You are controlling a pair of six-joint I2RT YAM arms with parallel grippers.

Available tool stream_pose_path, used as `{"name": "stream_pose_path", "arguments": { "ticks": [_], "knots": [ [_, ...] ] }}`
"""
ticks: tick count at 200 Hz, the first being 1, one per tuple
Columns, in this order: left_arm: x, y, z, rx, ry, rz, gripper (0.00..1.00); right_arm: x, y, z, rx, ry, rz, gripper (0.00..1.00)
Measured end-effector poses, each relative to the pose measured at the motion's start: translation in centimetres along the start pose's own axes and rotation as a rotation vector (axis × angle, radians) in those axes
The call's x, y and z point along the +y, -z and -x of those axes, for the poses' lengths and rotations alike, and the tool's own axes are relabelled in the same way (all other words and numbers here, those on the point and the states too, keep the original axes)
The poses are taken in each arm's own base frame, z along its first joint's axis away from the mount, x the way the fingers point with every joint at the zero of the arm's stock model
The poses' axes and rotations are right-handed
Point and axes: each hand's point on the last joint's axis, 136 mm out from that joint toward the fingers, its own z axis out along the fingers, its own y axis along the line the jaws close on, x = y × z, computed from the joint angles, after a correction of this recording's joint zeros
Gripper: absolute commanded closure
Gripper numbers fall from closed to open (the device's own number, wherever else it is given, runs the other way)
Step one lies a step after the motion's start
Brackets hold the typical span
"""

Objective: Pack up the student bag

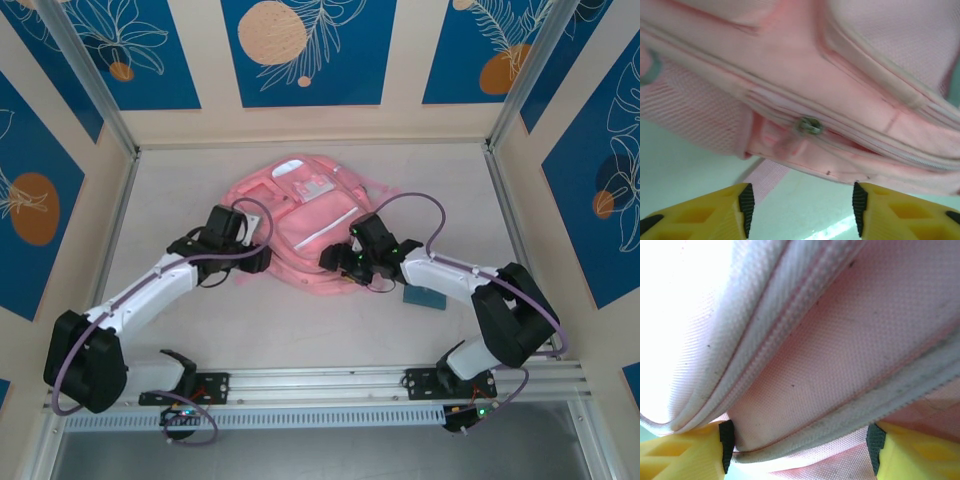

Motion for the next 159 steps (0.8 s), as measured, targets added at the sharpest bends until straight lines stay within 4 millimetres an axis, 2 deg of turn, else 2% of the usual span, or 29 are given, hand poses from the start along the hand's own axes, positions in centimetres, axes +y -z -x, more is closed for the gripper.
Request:
{"name": "stream_pose_path", "arguments": {
  "ticks": [14, 36, 75, 98, 119, 134, 159],
  "knots": [
    [0.8, 0.2, 0.7, -0.019, 0.087, 0.009, 0.32, -0.6, 0.2, 1.0, -0.027, 0.005, -0.015, 0.28],
    [2.2, 0.2, 2.2, -0.048, 0.227, 0.009, 0.26, -1.9, 0.8, 3.4, -0.088, 0.004, -0.041, 0.29],
    [3.6, -1.6, 3.9, -0.044, 0.442, -0.014, 0.23, -5.1, 2.8, 8.1, -0.208, -0.038, -0.104, 0.29],
    [3.8, -2.9, 5.0, -0.045, 0.542, -0.049, 0.24, -6.6, 3.8, 9.7, -0.249, -0.052, -0.134, 0.28],
    [3.1, -4.2, 5.9, -0.05, 0.628, -0.12, 0.33, -6.8, 5.1, 10.0, -0.273, -0.045, -0.149, 0.27],
    [2.5, -5.2, 6.7, -0.06, 0.677, -0.175, 0.47, -6.2, 6.3, 9.9, -0.292, -0.032, -0.136, 0.27],
    [2.3, -6.2, 7.0, -0.075, 0.757, -0.221, 0.55, -4.9, 8.3, 9.9, -0.331, -0.011, -0.098, 0.26]
  ]
}}
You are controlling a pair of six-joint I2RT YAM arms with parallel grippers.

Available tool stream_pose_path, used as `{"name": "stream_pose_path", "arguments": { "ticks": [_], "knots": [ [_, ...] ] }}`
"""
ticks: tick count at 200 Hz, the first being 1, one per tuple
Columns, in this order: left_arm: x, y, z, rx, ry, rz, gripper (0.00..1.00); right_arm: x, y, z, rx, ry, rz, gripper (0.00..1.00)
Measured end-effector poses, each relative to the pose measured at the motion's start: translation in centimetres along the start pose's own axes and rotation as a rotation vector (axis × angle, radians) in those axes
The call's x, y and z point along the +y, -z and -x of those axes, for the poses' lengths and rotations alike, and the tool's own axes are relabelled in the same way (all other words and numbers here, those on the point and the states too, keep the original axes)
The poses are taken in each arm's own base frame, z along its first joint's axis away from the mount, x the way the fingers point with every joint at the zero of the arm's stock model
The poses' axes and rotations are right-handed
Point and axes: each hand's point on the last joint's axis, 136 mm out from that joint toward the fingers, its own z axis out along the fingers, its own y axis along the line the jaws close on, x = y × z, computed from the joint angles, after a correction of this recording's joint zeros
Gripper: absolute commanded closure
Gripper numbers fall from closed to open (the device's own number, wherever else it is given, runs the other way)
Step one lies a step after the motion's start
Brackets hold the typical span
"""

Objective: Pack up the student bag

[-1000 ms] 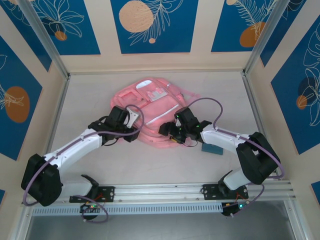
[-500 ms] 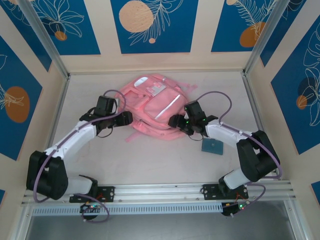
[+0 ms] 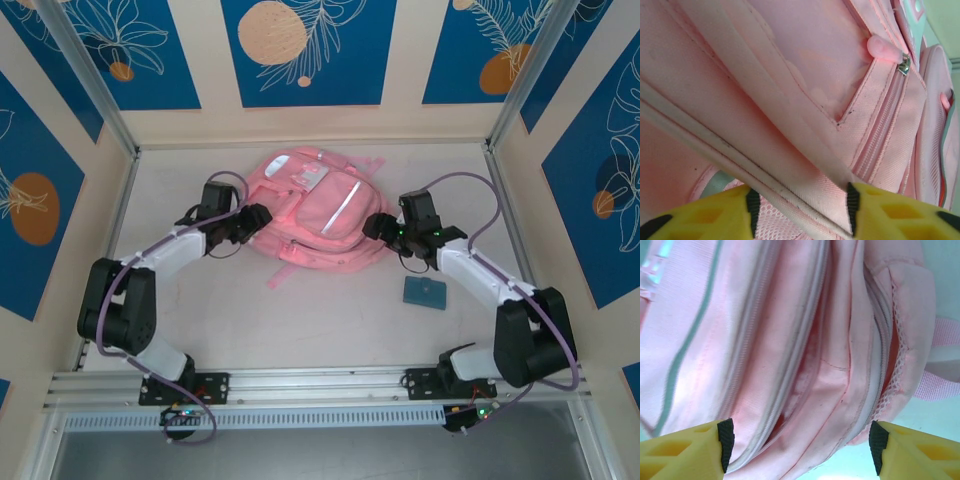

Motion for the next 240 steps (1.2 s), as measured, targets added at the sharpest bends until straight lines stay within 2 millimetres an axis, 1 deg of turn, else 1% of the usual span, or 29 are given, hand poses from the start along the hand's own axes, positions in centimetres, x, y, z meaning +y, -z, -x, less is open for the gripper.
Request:
{"name": "stream_pose_path", "arguments": {
  "ticks": [8, 26, 36, 51, 70, 86, 109, 130, 154, 174, 183, 201, 228, 240],
  "knots": [
    [0.1, -0.1, -0.1, -0.001, 0.016, -0.008, 0.57, 0.1, 0.4, 0.0, -0.005, 0.001, 0.007, 0.26],
    [0.2, -0.5, -0.3, 0.002, 0.051, -0.024, 0.67, 0.2, 0.9, -0.4, 0.0, 0.002, 0.014, 0.26],
    [0.2, -0.7, -0.3, 0.004, 0.058, -0.032, 0.71, 0.1, 1.0, -0.7, 0.007, 0.002, 0.013, 0.26],
    [0.3, -1.0, -0.4, 0.009, 0.083, -0.041, 0.81, 0.1, 1.0, -1.2, 0.022, 0.002, 0.009, 0.26],
    [0.2, -1.1, -0.5, 0.013, 0.095, -0.055, 0.93, 0.4, 1.1, -1.8, 0.036, 0.016, 0.011, 0.27],
    [-0.2, -1.2, -0.7, 0.016, 0.094, -0.068, 1.0, 0.9, 1.2, -2.7, 0.051, 0.041, 0.007, 0.27],
    [-0.5, -1.3, -1.1, 0.026, 0.083, -0.075, 1.0, 2.0, 1.2, -4.6, 0.078, 0.112, -0.014, 0.29],
    [-1.4, -1.5, -2.1, 0.041, 0.06, -0.082, 1.0, 4.3, 1.5, -6.5, 0.095, 0.207, -0.02, 0.33],
    [-3.1, -1.9, -4.8, 0.088, 0.009, -0.099, 1.0, 7.1, 0.9, -8.6, 0.109, 0.299, -0.029, 0.39],
    [-4.5, -2.2, -7.2, 0.13, -0.034, -0.11, 1.0, 8.2, -0.3, -10.4, 0.13, 0.351, -0.071, 0.44],
    [-5.0, -2.3, -8.1, 0.148, -0.05, -0.113, 1.0, 8.4, -0.9, -11.1, 0.138, 0.364, -0.097, 0.48],
    [-6.0, -2.4, -9.5, 0.175, -0.075, -0.118, 1.0, 8.3, -2.1, -11.9, 0.142, 0.382, -0.165, 0.5],
    [-6.4, -2.4, -10.4, 0.189, -0.091, -0.122, 1.0, 7.4, -3.3, -11.5, 0.115, 0.384, -0.269, 0.53],
    [-6.4, -2.4, -10.5, 0.191, -0.092, -0.12, 1.0, 7.0, -3.8, -11.3, 0.11, 0.388, -0.308, 0.58]
  ]
}}
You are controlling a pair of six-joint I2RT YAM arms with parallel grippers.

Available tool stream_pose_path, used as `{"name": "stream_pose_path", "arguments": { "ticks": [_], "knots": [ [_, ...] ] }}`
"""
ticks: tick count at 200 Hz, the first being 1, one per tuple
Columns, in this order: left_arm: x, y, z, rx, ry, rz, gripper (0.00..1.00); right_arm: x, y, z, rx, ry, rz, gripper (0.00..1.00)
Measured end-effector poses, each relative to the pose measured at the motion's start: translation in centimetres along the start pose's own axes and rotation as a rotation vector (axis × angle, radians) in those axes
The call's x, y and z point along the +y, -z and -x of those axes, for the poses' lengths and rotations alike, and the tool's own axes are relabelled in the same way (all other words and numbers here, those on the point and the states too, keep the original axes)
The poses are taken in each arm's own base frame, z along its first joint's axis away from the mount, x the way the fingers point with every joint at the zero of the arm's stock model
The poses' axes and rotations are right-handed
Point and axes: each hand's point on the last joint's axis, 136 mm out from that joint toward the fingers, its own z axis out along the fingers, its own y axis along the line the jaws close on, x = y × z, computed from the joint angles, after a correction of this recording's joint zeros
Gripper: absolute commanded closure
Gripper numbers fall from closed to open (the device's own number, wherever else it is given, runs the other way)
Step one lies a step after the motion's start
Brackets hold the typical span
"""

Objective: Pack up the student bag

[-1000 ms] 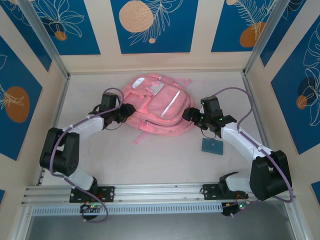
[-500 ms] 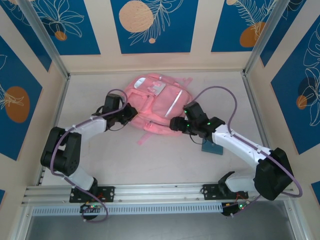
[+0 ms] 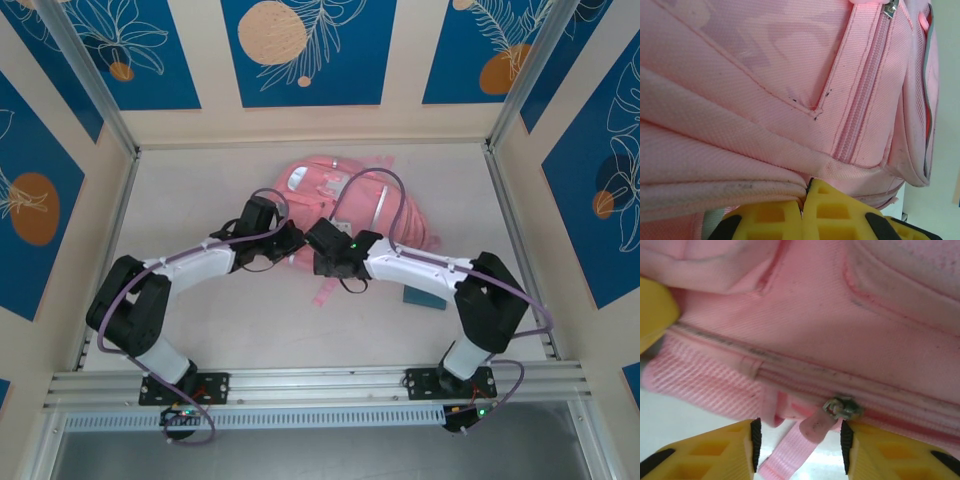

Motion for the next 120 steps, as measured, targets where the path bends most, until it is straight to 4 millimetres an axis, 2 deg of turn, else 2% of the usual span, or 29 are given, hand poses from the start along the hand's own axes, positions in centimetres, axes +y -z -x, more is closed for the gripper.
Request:
{"name": "stream_pose_path", "arguments": {
  "ticks": [43, 120],
  "knots": [
    [-0.1, 0.0, 0.0, 0.001, -0.001, 0.005, 1.0, -0.9, -1.2, 0.1, 0.01, 0.0, -0.113, 0.69],
    [-0.4, 0.1, 0.1, 0.001, -0.002, 0.012, 1.0, -3.1, 0.1, -0.1, -0.046, 0.015, -0.271, 0.74]
  ]
}}
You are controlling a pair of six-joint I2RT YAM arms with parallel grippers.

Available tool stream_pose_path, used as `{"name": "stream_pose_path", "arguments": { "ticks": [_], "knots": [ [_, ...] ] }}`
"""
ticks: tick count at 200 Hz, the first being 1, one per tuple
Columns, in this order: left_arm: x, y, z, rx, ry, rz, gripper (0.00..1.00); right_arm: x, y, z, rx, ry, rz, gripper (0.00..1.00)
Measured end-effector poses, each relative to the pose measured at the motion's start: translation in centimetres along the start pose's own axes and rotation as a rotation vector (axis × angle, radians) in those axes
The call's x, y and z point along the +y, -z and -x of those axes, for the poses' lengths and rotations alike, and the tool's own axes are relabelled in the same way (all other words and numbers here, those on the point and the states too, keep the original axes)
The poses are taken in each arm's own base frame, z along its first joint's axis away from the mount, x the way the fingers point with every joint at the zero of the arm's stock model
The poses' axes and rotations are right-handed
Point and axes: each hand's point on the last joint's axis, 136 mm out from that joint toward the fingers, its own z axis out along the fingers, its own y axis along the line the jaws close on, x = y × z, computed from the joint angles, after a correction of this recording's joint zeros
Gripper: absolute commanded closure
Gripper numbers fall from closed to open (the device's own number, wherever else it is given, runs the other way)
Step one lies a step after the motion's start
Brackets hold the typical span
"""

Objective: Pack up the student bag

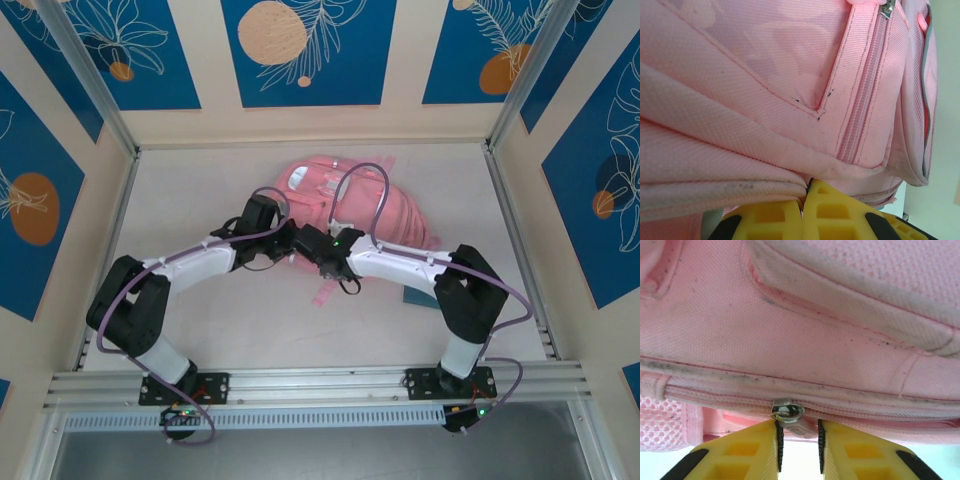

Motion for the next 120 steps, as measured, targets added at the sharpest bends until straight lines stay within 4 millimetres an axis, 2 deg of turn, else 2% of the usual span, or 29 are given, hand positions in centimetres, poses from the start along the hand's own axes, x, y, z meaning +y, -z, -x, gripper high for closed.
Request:
{"name": "stream_pose_path", "arguments": {
  "ticks": [42, 61, 120],
  "knots": [
    [-0.14, 0.09, 0.06, 0.003, 0.001, 0.006, 1.0, 0.54, 0.23, 0.13, -0.023, 0.058, 0.011, 0.62],
    [-0.26, 0.14, 0.12, 0.003, -0.002, 0.006, 1.0, 0.77, 0.2, 0.23, -0.027, 0.082, 0.018, 0.61],
    [-0.16, 0.15, 0.08, 0.005, -0.002, 0.011, 1.0, 0.42, -0.09, 0.14, -0.029, 0.112, -0.007, 0.79]
  ]
}}
